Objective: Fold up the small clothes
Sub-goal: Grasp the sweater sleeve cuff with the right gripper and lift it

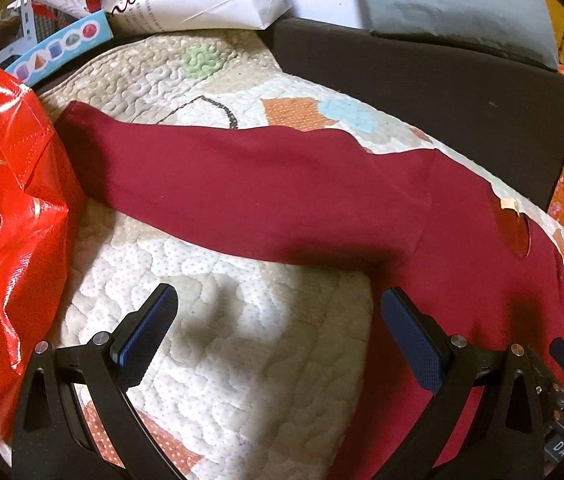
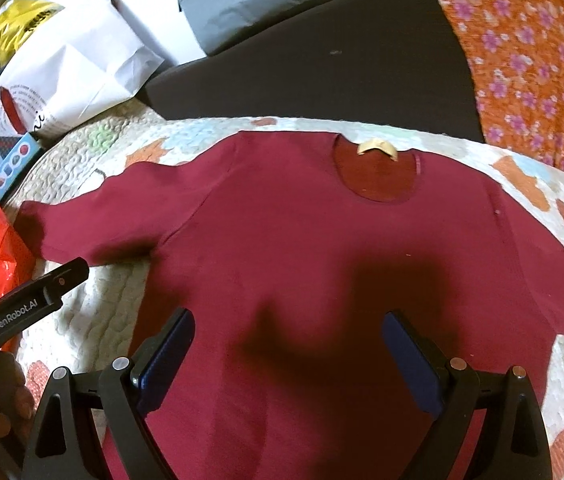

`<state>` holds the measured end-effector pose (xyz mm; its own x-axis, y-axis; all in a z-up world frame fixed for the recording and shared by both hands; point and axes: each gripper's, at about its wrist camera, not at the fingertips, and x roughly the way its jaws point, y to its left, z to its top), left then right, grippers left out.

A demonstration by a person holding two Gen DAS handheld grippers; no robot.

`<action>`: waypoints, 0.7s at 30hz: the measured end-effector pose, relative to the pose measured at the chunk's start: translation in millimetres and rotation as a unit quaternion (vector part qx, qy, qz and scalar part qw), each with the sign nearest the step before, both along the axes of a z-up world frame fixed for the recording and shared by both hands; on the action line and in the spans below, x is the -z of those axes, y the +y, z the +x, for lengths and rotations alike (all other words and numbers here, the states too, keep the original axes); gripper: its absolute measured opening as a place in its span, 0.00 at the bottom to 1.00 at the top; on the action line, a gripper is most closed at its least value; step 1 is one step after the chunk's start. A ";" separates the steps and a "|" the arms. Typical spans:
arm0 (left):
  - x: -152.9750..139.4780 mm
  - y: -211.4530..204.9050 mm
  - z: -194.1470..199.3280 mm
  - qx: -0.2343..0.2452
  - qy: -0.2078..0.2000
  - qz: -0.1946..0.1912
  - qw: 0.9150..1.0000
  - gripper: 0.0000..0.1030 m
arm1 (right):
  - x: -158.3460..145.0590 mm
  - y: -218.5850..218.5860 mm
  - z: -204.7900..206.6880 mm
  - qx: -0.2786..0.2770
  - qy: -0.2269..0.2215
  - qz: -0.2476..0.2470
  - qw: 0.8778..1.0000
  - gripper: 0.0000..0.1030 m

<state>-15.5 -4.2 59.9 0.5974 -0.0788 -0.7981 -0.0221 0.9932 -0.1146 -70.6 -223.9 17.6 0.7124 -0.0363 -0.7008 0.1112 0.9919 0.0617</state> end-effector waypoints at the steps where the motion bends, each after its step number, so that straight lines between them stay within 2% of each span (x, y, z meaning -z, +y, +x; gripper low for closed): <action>1: 1.0 0.9 0.8 0.000 0.002 -0.001 1.000 0.99 | -1.1 2.3 2.2 -0.004 -0.001 0.002 1.000 0.91; 4: 4.7 2.7 4.4 -0.001 0.016 0.008 1.000 0.99 | -12.4 10.8 14.3 -0.022 -0.010 -0.004 1.000 0.90; 7: 8.5 9.0 6.3 -0.006 0.026 0.010 1.000 0.99 | -36.1 24.3 31.8 -0.052 -0.031 -0.012 0.998 0.90; 9: 10.8 15.4 6.3 -0.012 0.035 0.003 0.999 0.99 | -51.8 37.4 48.1 -0.101 -0.047 0.006 0.994 0.90; 11: 11.9 24.1 4.0 -0.024 0.045 -0.001 0.999 0.99 | -59.6 53.3 70.0 -0.150 -0.041 0.024 0.988 0.90; 13: 8.9 33.5 -3.1 -0.034 0.051 0.001 0.998 0.99 | -64.8 76.8 94.3 -0.195 -0.037 0.030 0.980 0.90; 16: -2.2 48.5 -19.6 -0.035 0.047 -0.002 0.998 0.99 | -68.0 122.3 127.5 -0.266 -0.037 0.016 0.963 0.89; 19: -15.7 66.0 -32.7 -0.039 0.024 0.016 0.999 0.99 | -67.2 169.6 158.8 -0.328 -0.038 -0.008 0.944 0.87; 21: -16.4 73.3 -33.8 -0.044 0.025 0.024 0.998 0.99 | -63.5 199.4 181.4 -0.360 -0.031 -0.008 0.932 0.85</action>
<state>-49.3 69.1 76.3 0.5603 0.0122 -0.8282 -0.1140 0.9915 -0.0625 110.8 -24.5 81.1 0.5944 0.4576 -0.6613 -0.5875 0.8086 0.0314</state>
